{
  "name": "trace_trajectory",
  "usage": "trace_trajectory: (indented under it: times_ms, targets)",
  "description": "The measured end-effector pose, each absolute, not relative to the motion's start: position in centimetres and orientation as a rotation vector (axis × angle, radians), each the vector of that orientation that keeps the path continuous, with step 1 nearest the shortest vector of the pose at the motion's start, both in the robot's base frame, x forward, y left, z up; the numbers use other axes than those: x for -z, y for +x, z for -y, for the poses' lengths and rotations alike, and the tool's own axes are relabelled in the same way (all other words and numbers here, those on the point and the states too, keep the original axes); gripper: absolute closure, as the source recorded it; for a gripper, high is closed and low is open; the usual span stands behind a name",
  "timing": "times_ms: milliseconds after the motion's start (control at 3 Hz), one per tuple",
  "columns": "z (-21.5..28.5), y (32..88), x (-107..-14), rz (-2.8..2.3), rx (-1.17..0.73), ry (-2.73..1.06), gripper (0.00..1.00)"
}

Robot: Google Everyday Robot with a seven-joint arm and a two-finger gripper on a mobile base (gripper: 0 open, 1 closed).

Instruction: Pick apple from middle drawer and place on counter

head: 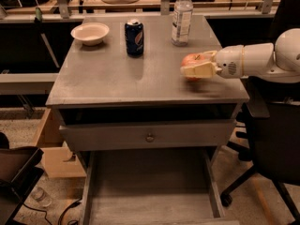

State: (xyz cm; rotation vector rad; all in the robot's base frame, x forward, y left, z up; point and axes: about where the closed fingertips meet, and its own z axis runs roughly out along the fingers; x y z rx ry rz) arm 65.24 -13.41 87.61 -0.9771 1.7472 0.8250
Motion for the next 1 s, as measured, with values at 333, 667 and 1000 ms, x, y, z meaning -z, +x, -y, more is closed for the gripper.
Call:
trace_trajectory:
  times_ms: [333,667,1000]
  targets:
    - [13.13,65.25,-87.56,-1.746,-0.829,-0.981,0.36]
    - [12.82,65.27,-87.50,-1.745,-0.834,-0.984,0.12]
    - [12.56,65.28,-87.45,-1.744,-0.838,-0.988,0.00]
